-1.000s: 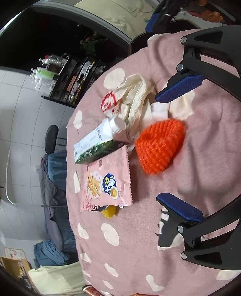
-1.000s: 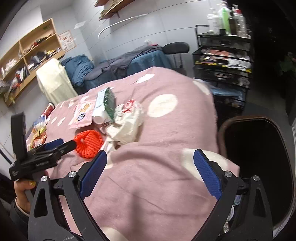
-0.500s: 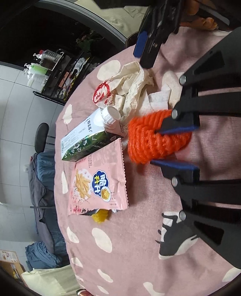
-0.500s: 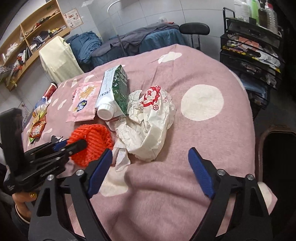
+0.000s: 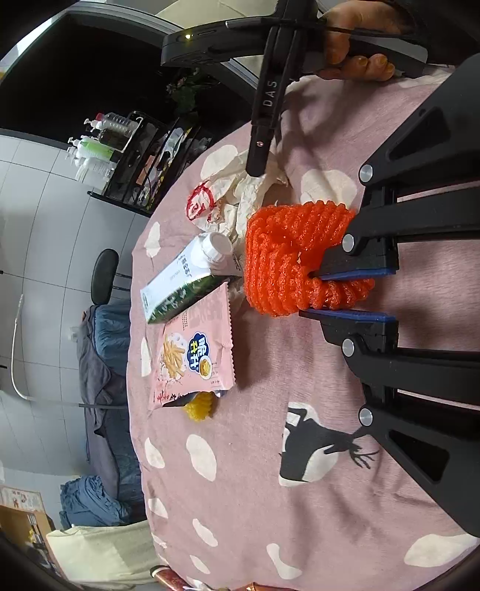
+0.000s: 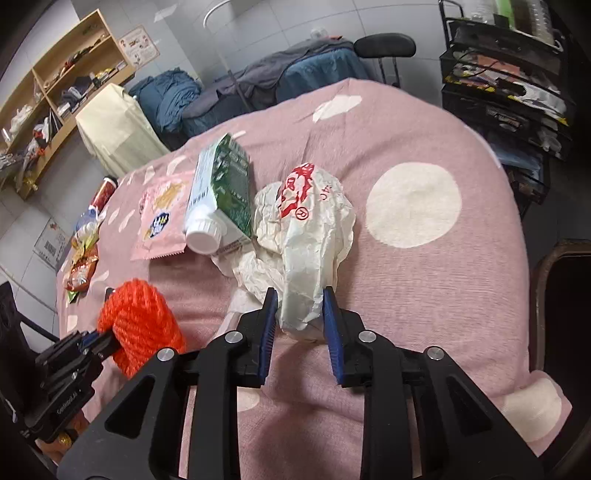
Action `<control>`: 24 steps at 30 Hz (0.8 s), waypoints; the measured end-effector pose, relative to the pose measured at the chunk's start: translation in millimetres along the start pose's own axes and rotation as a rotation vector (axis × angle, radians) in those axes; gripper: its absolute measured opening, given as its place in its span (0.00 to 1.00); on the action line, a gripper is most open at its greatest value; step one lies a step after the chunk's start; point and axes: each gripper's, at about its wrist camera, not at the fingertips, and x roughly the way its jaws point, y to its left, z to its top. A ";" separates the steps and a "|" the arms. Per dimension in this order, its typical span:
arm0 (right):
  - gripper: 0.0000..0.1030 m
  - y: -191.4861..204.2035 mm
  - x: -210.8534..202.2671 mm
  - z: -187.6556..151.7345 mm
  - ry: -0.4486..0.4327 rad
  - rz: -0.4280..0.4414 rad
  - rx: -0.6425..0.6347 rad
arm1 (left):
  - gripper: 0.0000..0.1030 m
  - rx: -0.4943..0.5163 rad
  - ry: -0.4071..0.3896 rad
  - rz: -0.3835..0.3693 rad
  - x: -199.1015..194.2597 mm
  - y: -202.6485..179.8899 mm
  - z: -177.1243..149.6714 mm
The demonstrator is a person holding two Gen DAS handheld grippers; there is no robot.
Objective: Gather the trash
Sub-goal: 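Grasp the orange mesh net with the left tool while the right tool grasps the white plastic bag, then carry the white plastic bag over the bin and open the right tool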
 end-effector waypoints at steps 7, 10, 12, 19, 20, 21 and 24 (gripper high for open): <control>0.22 3.3 -37.4 -17.5 -0.100 -0.053 -0.031 | 0.13 -0.007 -0.027 -0.038 -14.6 -7.5 -8.9; 0.22 -2.3 -51.9 -23.3 -0.131 -0.070 -0.029 | 0.13 -0.002 -0.037 -0.051 -19.4 -12.5 -11.9; 0.22 -6.3 -64.5 -27.8 -0.162 -0.091 -0.026 | 0.13 0.001 -0.041 -0.066 -22.1 -16.0 -12.9; 0.22 -26.8 -103.5 -40.3 -0.233 -0.132 0.012 | 0.13 0.032 -0.068 -0.113 -31.2 -36.8 -13.3; 0.22 -30.7 -108.7 -42.7 -0.241 -0.133 0.024 | 0.13 0.038 -0.070 -0.119 -31.8 -39.1 -13.9; 0.22 -34.7 -113.0 -44.8 -0.247 -0.135 0.034 | 0.13 0.043 -0.072 -0.126 -32.5 -42.4 -13.9; 0.22 -45.6 -125.3 -51.1 -0.264 -0.150 0.058 | 0.13 0.056 -0.077 -0.152 -34.5 -53.6 -14.4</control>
